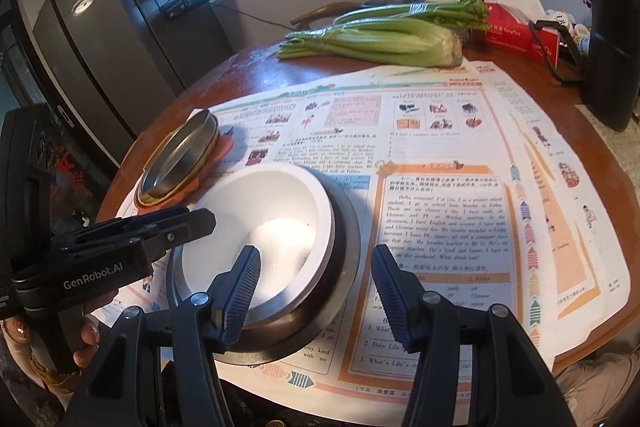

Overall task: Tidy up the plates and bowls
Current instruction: 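Grasp the rim of the steel bowl stack with the left gripper and lift, then carry the bowl stack toward the steel plate on the plate stack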

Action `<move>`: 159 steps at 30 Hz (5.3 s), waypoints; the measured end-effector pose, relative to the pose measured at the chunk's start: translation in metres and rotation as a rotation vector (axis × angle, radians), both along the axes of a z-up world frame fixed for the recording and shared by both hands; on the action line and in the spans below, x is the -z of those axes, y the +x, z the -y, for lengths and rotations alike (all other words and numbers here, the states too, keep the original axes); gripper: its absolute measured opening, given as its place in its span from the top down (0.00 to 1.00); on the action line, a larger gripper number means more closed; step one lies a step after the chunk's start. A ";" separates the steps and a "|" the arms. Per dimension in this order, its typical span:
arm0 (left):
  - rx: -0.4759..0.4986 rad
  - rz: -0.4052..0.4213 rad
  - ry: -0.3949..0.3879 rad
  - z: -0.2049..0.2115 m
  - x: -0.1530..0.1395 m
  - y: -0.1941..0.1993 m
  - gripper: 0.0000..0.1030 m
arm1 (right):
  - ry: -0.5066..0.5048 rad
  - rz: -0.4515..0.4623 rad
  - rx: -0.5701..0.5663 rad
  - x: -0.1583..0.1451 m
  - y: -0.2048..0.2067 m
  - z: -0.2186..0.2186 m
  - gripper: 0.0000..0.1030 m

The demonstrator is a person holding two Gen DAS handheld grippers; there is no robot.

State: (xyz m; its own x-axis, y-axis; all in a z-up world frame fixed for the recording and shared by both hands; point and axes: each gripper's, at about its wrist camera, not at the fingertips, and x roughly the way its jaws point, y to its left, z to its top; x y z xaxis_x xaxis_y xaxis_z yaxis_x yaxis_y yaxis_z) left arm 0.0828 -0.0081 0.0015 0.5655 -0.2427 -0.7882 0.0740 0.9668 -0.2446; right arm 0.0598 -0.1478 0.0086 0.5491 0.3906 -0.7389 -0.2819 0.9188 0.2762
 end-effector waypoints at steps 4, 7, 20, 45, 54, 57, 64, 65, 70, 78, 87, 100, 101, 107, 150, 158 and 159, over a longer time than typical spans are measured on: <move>-0.007 0.001 -0.004 -0.002 0.001 0.000 0.54 | -0.001 -0.008 -0.011 0.005 0.001 -0.004 0.44; -0.012 0.001 -0.012 -0.004 0.002 0.001 0.52 | 0.001 -0.007 -0.015 0.006 0.001 -0.004 0.44; 0.004 -0.022 -0.016 0.003 0.010 0.005 0.51 | 0.015 -0.007 -0.034 0.009 0.000 -0.005 0.43; 0.025 -0.065 -0.013 0.012 0.025 0.011 0.50 | 0.043 -0.043 -0.085 0.019 0.000 -0.015 0.36; 0.016 -0.057 -0.013 0.009 0.022 0.010 0.50 | 0.046 -0.046 -0.090 0.018 0.002 -0.017 0.36; 0.015 -0.052 -0.016 0.008 0.020 0.009 0.50 | 0.048 -0.047 -0.092 0.017 0.002 -0.018 0.36; 0.004 -0.018 -0.024 0.002 0.005 0.000 0.50 | 0.043 -0.028 -0.097 0.004 -0.005 -0.024 0.36; 0.000 -0.010 -0.026 0.001 0.002 -0.003 0.50 | 0.042 -0.024 -0.099 0.002 -0.006 -0.025 0.36; -0.022 0.036 -0.038 -0.011 -0.015 -0.015 0.50 | 0.042 0.003 -0.115 -0.014 -0.013 -0.033 0.36; -0.079 0.090 -0.043 -0.035 -0.036 -0.032 0.50 | 0.039 0.047 -0.165 -0.035 -0.021 -0.057 0.36; -0.180 0.130 -0.037 -0.076 -0.048 -0.037 0.50 | 0.034 0.075 -0.264 -0.046 -0.012 -0.099 0.36; -0.261 0.162 -0.019 -0.137 -0.061 -0.006 0.50 | 0.023 0.110 -0.356 -0.060 0.027 -0.163 0.36; -0.263 0.162 -0.017 -0.141 -0.060 -0.002 0.50 | 0.023 0.113 -0.359 -0.062 0.032 -0.167 0.36; -0.265 0.137 -0.020 -0.158 -0.050 0.025 0.50 | 0.014 0.102 -0.355 -0.058 0.055 -0.183 0.36; -0.225 0.051 -0.097 -0.180 0.003 0.061 0.50 | -0.065 0.029 -0.309 -0.019 0.088 -0.205 0.38; -0.230 0.051 -0.106 -0.181 0.001 0.057 0.50 | -0.081 0.049 -0.299 -0.022 0.085 -0.204 0.38; -0.233 0.053 -0.102 -0.181 0.001 0.057 0.50 | -0.086 0.054 -0.294 -0.022 0.085 -0.204 0.38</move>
State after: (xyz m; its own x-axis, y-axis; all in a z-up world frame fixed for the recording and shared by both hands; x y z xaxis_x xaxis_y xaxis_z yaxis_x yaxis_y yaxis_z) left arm 0.1394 0.1728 0.0008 0.6556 -0.1778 -0.7339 -0.1321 0.9299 -0.3433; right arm 0.1448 0.0563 0.0309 0.4612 0.4758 -0.7490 -0.5516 0.8149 0.1780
